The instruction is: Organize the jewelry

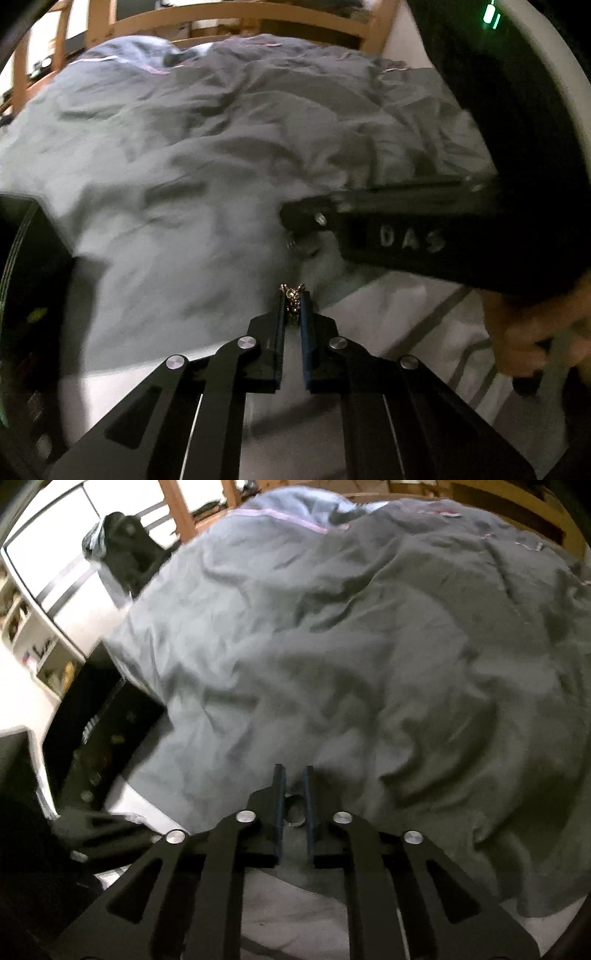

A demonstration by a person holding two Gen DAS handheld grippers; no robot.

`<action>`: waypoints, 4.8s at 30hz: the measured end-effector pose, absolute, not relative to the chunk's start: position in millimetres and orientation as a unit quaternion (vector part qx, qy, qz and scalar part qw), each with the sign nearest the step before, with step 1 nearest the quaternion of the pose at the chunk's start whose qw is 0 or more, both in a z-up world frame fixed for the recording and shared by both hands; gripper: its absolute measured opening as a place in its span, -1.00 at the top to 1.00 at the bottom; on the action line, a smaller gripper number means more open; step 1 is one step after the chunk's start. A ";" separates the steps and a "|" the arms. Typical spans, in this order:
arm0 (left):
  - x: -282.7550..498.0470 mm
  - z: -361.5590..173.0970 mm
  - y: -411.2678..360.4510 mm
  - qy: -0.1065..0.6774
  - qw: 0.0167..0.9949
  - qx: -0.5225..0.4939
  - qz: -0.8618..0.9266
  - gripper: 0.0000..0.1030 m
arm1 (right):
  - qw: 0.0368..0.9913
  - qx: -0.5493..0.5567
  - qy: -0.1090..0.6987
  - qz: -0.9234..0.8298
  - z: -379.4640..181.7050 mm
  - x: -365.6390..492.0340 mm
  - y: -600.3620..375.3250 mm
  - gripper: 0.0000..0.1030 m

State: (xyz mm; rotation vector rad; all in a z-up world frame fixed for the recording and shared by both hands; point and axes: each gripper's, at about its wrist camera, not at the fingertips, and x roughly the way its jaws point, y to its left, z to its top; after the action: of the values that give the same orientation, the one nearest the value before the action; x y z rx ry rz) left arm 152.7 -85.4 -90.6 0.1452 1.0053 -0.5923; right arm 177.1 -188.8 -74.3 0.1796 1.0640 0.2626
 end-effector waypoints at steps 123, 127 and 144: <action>-11.9 17.5 111.6 0.352 0.929 0.062 0.100 -0.89 | 0.932 -0.014 0.293 0.214 33.9 -2.9 -60.4 -0.93; -10.0 14.0 110.1 0.355 0.927 0.068 0.100 -0.89 | 0.932 -0.018 0.295 0.209 30.9 -1.6 -63.2 -0.93; -7.7 10.3 102.5 0.351 0.928 0.079 0.101 -0.89 | 0.932 -0.018 0.299 0.203 23.5 3.1 -70.4 -0.93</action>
State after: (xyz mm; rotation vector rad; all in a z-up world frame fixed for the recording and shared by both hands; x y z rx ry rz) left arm -7.7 102.5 10.3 0.1610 0.7188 0.2070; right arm 3.1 -70.4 23.5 -0.0363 0.6124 0.4156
